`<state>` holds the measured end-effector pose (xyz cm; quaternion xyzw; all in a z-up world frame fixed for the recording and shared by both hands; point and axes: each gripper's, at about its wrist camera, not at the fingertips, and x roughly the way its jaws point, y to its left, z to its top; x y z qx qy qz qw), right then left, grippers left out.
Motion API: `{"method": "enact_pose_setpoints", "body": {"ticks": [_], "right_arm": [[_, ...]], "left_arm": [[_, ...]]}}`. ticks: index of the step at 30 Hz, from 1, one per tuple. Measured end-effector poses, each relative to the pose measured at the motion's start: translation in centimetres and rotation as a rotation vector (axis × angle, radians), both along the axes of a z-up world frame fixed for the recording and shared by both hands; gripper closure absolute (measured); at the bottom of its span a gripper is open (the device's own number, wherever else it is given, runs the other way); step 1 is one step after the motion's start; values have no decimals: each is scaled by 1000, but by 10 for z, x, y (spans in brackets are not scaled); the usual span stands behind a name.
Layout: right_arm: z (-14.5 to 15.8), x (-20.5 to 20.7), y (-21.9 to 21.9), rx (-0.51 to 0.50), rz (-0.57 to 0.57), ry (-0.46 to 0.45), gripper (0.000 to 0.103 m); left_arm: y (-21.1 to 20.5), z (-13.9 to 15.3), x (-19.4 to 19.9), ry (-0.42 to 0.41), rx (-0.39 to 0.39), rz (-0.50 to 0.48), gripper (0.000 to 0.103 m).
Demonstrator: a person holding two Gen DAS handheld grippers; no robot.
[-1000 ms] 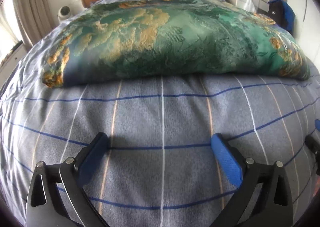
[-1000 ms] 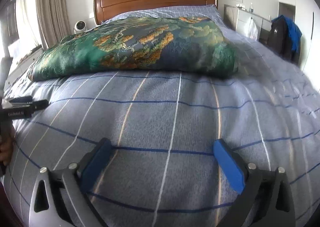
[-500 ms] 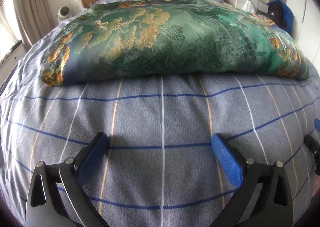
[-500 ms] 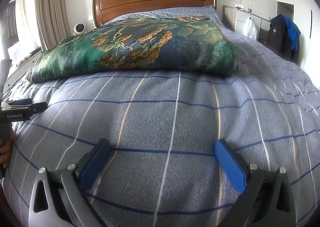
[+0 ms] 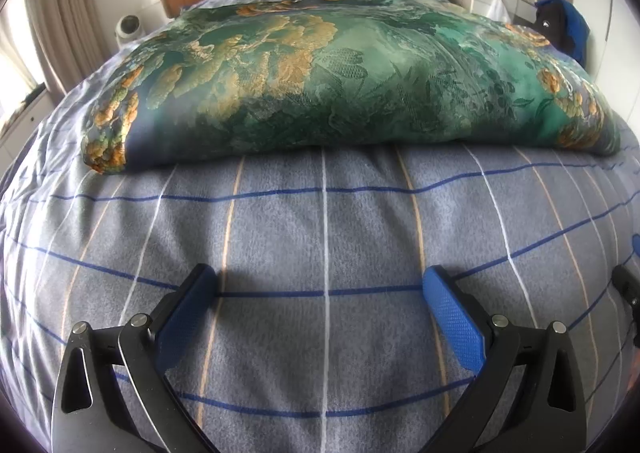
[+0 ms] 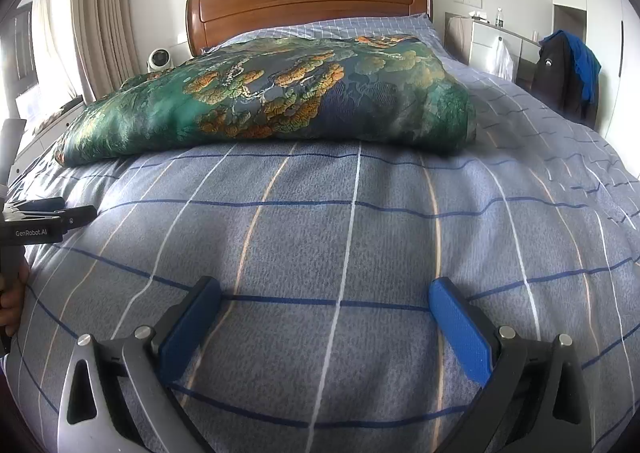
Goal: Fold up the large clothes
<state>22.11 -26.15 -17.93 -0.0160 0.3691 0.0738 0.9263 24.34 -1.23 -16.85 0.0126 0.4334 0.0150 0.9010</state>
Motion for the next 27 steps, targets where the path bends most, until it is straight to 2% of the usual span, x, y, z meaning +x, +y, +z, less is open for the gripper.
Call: {"method": "enact_pose_setpoints", "body": {"ticks": [23,27], "right_arm": [[-1,0,0,0,0,-1,1],[-1,0,0,0,1,-1,1]], "left_arm": [[0,0,0,1,0,0,0],[-3,10,-5,20,22,5,1]]}}
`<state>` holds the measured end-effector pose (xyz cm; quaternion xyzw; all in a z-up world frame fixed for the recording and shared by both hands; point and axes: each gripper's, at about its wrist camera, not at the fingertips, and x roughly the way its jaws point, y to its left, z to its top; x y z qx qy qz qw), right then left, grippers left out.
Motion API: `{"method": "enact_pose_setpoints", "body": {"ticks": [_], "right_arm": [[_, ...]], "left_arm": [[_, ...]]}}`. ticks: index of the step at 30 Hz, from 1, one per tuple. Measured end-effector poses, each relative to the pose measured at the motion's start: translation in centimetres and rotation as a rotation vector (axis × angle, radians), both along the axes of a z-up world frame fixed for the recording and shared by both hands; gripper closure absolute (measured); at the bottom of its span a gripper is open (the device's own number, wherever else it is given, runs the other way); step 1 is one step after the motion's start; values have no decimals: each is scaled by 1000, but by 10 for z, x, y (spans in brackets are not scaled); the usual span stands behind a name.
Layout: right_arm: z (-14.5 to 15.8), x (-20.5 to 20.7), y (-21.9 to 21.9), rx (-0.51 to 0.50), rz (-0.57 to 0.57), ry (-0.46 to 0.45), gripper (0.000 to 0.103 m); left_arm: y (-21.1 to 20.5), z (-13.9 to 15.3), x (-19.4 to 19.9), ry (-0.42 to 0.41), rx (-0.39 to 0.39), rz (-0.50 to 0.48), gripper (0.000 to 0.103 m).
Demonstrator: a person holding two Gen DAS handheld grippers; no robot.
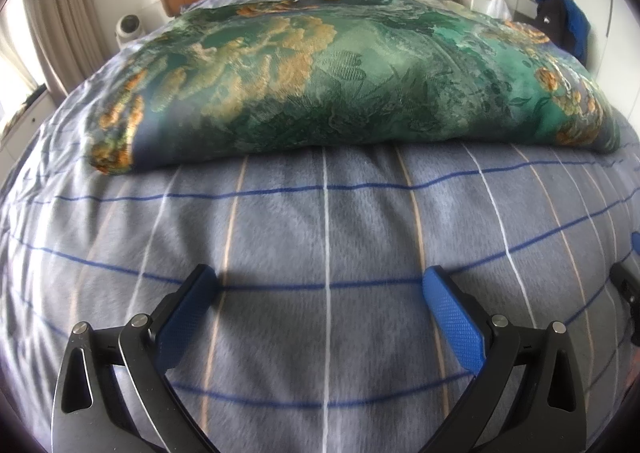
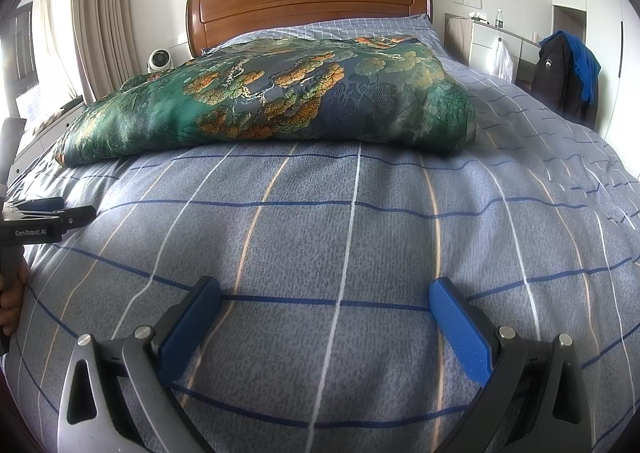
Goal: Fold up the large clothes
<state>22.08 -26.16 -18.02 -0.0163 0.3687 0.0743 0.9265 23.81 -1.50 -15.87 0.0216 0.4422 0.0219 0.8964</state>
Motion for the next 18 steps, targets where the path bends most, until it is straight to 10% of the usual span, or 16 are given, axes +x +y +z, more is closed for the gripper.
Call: {"method": "enact_pose_setpoints", "body": {"ticks": [11,18], "right_arm": [[1,0,0,2,1,-4,1],[2,2,1,4,2,-3,0]], "left_arm": [[-10,91,46,-94,-132,-90,1],[-44,62,162,49,71,-106,0]]}}
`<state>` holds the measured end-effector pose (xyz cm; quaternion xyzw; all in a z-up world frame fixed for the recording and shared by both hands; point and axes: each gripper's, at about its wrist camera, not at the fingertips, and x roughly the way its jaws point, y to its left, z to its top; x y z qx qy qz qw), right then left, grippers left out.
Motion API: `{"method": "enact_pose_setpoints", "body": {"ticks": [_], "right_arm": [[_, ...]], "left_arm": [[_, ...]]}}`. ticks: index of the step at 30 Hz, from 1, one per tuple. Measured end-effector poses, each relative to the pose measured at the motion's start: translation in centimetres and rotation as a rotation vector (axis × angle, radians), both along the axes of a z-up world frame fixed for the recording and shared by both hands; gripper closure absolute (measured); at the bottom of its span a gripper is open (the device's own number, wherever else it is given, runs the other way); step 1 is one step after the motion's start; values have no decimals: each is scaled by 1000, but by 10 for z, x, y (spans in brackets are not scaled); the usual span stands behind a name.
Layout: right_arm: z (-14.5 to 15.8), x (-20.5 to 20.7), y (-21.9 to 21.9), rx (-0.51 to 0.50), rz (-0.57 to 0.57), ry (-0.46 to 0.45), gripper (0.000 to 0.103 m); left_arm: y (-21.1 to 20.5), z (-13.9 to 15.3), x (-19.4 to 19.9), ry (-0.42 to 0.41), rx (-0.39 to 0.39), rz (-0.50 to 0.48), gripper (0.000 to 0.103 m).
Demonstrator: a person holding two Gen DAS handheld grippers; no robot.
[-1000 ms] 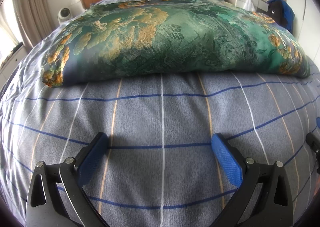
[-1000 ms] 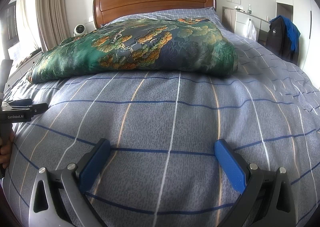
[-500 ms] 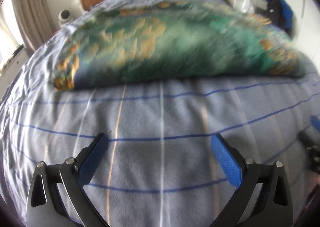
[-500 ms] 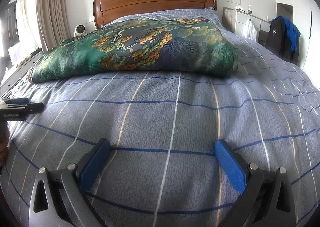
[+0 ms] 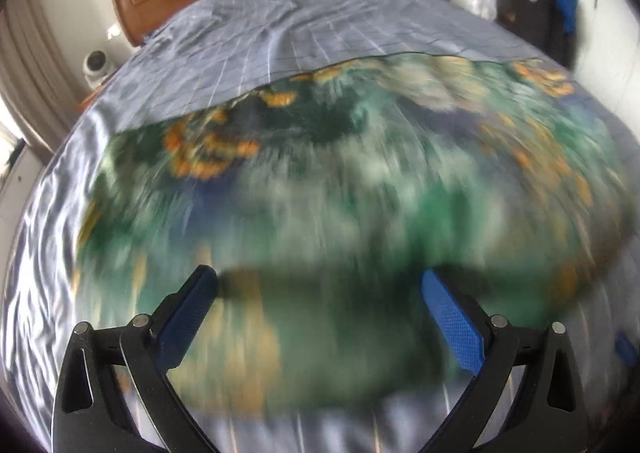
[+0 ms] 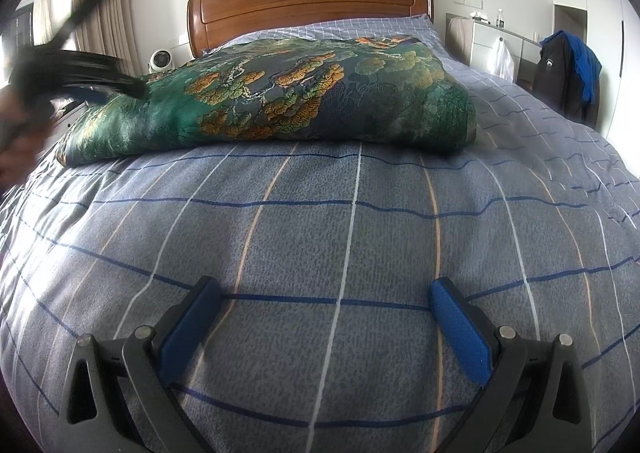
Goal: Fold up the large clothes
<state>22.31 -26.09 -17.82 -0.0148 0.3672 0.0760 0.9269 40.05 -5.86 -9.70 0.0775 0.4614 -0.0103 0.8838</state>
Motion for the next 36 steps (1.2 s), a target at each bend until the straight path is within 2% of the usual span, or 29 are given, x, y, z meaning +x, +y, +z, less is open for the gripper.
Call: {"method": "enact_pose_setpoints", "body": {"ticks": [2,5,7,10,13,17,21,24,27,29,32,34,36], "right_arm": [[0,0,0,0,0,0,0],[0,1,0,2,1,0,0],[0,2,0,2,1,0,0],[-1,2,0,2,1,1,0],[0,3,1,1,1,5,0],[5,1,1,25,-13,21,1],[10,-1,-5,101,-23,23,1],[33,2,-25,327,-52,-45,1],[42,35,-62,670,-126,-74,1],[36,66,-79,799,-188,-71,1],[8,116,-102,929,-323,-6,1],[-6,137,-108,1009,-393,9,3],[1,152,-100,1008,-380,-22,18]], "left_arm": [[1,6,33,-14,-2,41,0],[6,16,63,-28,-35,98,1],[9,17,70,-20,-50,112,1],[6,9,53,-4,-54,79,1],[-8,5,15,-4,-32,-8,1],[-34,24,-33,-53,-25,-152,1],[-84,53,-44,-73,-41,-325,1],[-125,66,-34,-82,-71,-419,1],[-150,67,-10,-40,-109,-418,1],[-161,68,10,23,-173,-409,1],[-178,66,31,116,-255,-421,1],[-193,63,39,164,-255,-443,1],[-207,61,45,189,-230,-457,1]]}}
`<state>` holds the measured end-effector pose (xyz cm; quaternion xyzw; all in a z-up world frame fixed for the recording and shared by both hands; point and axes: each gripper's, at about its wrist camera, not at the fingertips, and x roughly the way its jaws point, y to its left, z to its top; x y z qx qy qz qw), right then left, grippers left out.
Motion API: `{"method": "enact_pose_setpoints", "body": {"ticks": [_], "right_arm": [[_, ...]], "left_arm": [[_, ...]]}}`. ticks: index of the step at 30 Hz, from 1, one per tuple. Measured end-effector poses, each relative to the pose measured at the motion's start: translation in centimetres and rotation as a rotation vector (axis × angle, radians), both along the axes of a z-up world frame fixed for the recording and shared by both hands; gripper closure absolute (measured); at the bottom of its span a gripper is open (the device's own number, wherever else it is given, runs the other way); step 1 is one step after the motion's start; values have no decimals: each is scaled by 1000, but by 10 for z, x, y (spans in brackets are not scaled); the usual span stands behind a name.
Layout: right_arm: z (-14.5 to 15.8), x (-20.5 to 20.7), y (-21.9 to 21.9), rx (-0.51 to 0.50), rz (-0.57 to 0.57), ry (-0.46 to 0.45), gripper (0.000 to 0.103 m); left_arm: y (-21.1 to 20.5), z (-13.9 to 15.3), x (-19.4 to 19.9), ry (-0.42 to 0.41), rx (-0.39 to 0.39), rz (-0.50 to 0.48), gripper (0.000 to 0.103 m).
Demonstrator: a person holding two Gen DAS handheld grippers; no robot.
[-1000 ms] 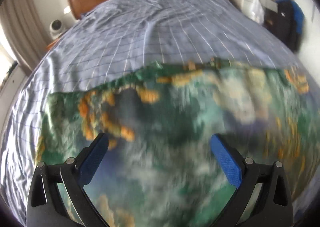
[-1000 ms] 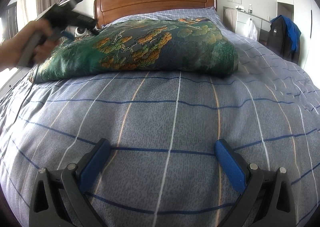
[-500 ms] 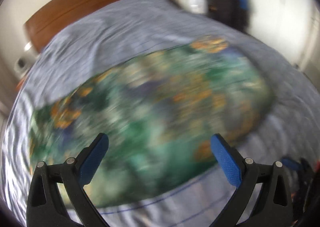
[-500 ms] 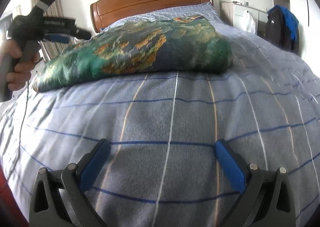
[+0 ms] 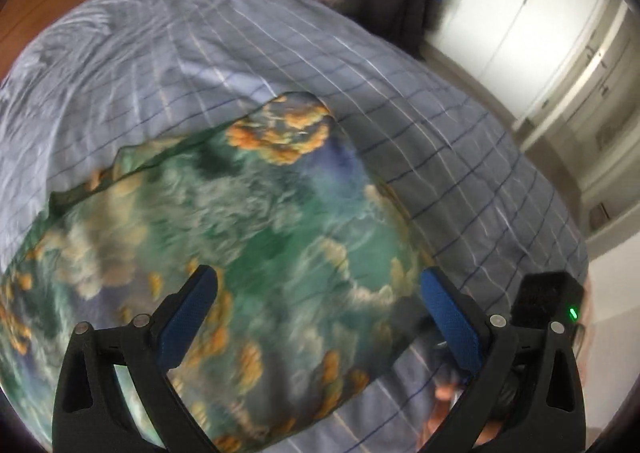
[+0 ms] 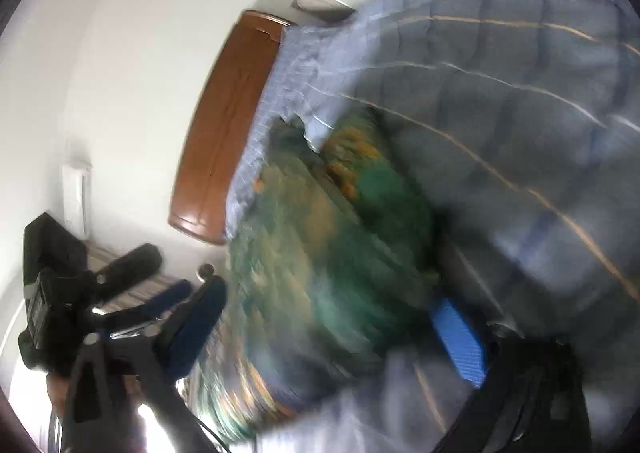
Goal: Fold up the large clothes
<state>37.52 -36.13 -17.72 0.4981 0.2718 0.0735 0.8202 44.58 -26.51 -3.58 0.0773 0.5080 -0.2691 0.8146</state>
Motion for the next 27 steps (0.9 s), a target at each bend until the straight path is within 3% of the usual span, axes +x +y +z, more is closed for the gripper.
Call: {"method": "enact_pose_setpoints", "body": {"ticks": [2,6,8,12,15,18,20,21,22,24,27], "right_arm": [[17,5,14,-119,17,-22,61],[65,-5,60,-448,86,-163,68],[81,-9,84,-589,111,-219,69],[103,-14,141,-892,158,-327,73],[107,-19,183,-1095,205,-401,74],[107,-20,204,-1164,250,-448,74],[108,-23,219,-1218,285,-487,74],[107,-26,225,-1243,300,-501,74],[107,-27,234,-1264,325,-517,74],[107,-29,249,-1284,348,-516,73],[114,-51,252,-1203,374,-543,48]], "left_arm": [[-11,2,1,11,-1,-21,1],[-24,10,3,41,-21,-71,1],[-29,12,0,49,4,-96,1],[-38,17,-12,-30,194,-147,1],[-36,18,-20,-40,316,-208,1],[-24,18,-25,-43,418,-234,2],[-13,19,-24,-46,437,-199,36],[-5,21,-21,-32,426,-159,57],[6,25,-19,-14,384,-117,66],[29,36,-21,-23,312,-71,70],[88,57,-25,-37,210,29,71]]}}
